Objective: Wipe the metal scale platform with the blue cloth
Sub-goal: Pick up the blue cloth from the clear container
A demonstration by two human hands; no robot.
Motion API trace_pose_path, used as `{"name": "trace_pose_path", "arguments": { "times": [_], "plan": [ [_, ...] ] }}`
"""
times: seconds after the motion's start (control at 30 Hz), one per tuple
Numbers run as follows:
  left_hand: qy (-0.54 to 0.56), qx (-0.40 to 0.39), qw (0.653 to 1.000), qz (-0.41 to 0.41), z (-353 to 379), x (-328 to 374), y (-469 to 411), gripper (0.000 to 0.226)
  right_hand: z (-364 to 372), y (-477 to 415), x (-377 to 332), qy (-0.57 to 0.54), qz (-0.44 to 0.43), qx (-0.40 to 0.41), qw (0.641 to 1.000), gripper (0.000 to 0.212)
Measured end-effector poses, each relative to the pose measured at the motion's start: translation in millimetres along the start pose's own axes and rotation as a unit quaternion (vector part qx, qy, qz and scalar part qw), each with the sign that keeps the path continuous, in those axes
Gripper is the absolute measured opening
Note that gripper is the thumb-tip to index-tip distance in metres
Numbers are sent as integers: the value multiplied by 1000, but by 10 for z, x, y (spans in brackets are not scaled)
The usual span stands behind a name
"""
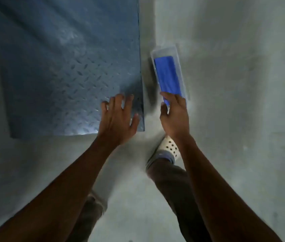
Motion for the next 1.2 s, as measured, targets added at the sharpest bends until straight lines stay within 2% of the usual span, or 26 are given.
{"name": "trace_pose_path", "arguments": {
  "times": [0.17, 0.2, 0.33, 0.43, 0.5, 0.67, 0.73, 1.0, 1.13, 1.2],
  "plan": [
    [-66, 12, 997, -34, 829, -446, -428, 77, 768, -803, 745, 112, 16, -35, 993, 50],
    [-76, 18, 997, -29, 861, -448, -448, 77, 854, -907, 829, 120, 19, -44, 992, 57],
    [-99, 52, 993, -26, 870, -482, -415, 76, 1126, -1187, 1112, 166, 6, -155, 974, 108],
    [-101, 56, 993, -25, 885, -480, -418, 78, 1209, -1319, 1216, 217, -15, -146, 965, 127],
    [-100, 55, 993, -30, 887, -488, -424, 80, 1260, -1385, 1218, 230, -34, -127, 964, 122],
    [-70, 73, 995, -27, 912, -523, -437, 83, 1147, -1401, 1268, 187, -97, -31, 977, 66],
    [-63, 81, 994, -32, 914, -535, -435, 82, 1140, -1379, 1230, 173, -112, 12, 978, 56],
    [-28, 103, 993, -41, 894, -513, -431, 79, 929, -1066, 1013, 51, -67, 181, 980, 44],
    [9, 112, 992, -61, 844, -563, -440, 72, 610, -462, 662, -34, -27, 259, 965, 49],
    [23, 113, 992, -54, 833, -615, -429, 69, 433, -165, 469, -66, -35, 307, 949, 55]
  ]
}}
Point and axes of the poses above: each hand's wrist, its own y-axis away from the middle knuckle, its own z-axis out of the palm, x = y × z, the point moved 6 cm from there along -y, towards the middle knuckle, and after that the axes turned 5 degrees about z, right-handed, at the moved point
